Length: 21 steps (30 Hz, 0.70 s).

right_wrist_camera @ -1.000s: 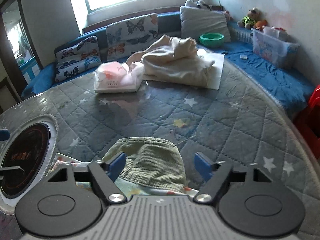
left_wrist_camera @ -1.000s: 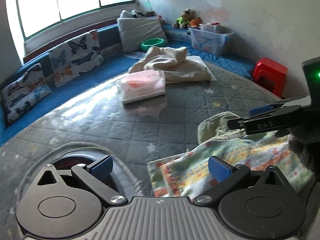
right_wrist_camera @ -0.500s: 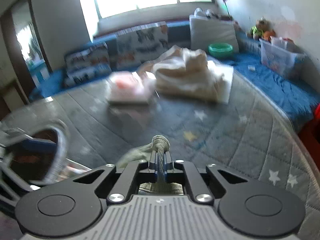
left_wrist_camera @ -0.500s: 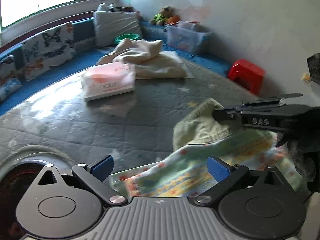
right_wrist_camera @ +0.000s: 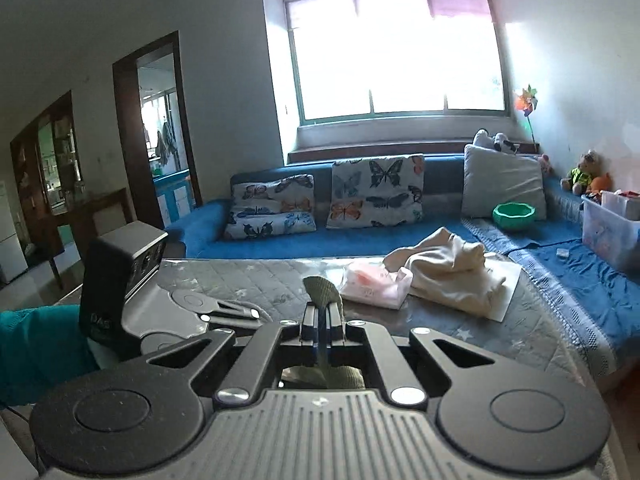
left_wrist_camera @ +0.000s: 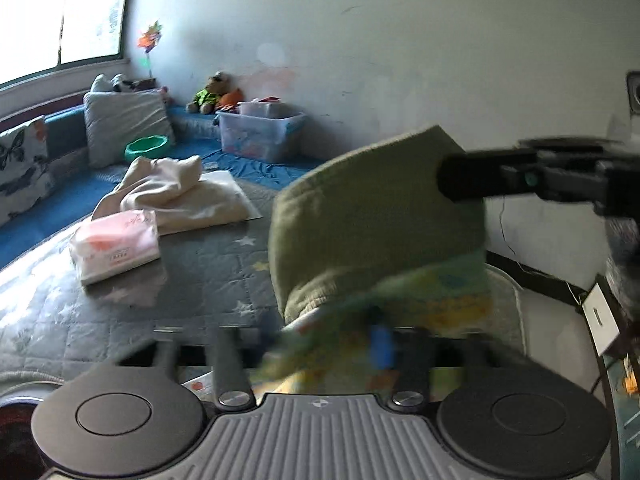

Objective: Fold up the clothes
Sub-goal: 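Grasp the corduroy hood with the right gripper and lift it up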

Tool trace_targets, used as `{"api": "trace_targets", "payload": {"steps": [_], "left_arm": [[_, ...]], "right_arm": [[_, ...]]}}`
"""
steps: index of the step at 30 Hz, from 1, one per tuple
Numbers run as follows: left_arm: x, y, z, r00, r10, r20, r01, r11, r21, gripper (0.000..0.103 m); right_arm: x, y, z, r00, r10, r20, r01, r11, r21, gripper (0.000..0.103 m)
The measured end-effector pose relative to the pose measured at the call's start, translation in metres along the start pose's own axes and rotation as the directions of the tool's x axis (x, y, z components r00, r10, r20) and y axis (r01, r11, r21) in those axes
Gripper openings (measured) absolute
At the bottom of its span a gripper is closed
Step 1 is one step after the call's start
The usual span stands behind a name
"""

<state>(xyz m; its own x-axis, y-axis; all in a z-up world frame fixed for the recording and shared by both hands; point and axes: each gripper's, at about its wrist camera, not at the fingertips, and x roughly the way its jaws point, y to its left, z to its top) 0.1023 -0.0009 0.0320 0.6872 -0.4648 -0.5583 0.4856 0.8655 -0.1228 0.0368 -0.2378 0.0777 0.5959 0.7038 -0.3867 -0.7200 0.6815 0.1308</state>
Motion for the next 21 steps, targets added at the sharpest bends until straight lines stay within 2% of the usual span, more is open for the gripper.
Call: {"api": "trace_targets", "payload": {"steps": [4,7,10,14,15,16,19,21], "left_arm": [[-0.023,-0.008,0.015,0.995,0.065,0.074,-0.066,0.998,0.010,0.011],[-0.053,-0.019,0.041,0.978,0.126,0.167,-0.130,0.991,0.013,0.010],[-0.089,-0.031,0.067,0.949,0.171,0.266,-0.184,0.982,0.027,0.010],[-0.136,-0.054,0.087,0.910,0.202,0.362,-0.241,0.968,0.066,0.010],[-0.144,-0.059,0.089,0.903,0.212,0.374,-0.258,0.963,0.076,0.010],[-0.143,-0.062,0.087,0.905,0.220,0.363,-0.267,0.960,0.082,0.010],[-0.115,-0.062,0.070,0.927,0.264,0.267,-0.301,0.948,0.108,0.014],[-0.091,-0.058,0.050,0.946,0.274,0.173,-0.295,0.949,0.113,0.017]], "right_arm": [[-0.004,-0.004,0.018,0.996,-0.075,0.051,0.074,0.997,0.020,0.002],[-0.020,0.009,0.042,0.983,-0.082,0.165,0.086,0.996,-0.018,0.002],[-0.040,0.027,0.066,0.954,-0.071,0.290,0.095,0.993,-0.070,0.002],[-0.075,0.055,0.089,0.897,-0.043,0.440,0.116,0.983,-0.141,0.002],[-0.078,0.058,0.087,0.896,-0.045,0.443,0.124,0.981,-0.150,0.002],[-0.076,0.060,0.083,0.903,-0.052,0.426,0.130,0.979,-0.156,0.002],[-0.067,0.064,0.069,0.928,-0.075,0.366,0.146,0.974,-0.171,0.002],[-0.046,0.059,0.045,0.963,-0.109,0.248,0.151,0.976,-0.156,0.003]]}}
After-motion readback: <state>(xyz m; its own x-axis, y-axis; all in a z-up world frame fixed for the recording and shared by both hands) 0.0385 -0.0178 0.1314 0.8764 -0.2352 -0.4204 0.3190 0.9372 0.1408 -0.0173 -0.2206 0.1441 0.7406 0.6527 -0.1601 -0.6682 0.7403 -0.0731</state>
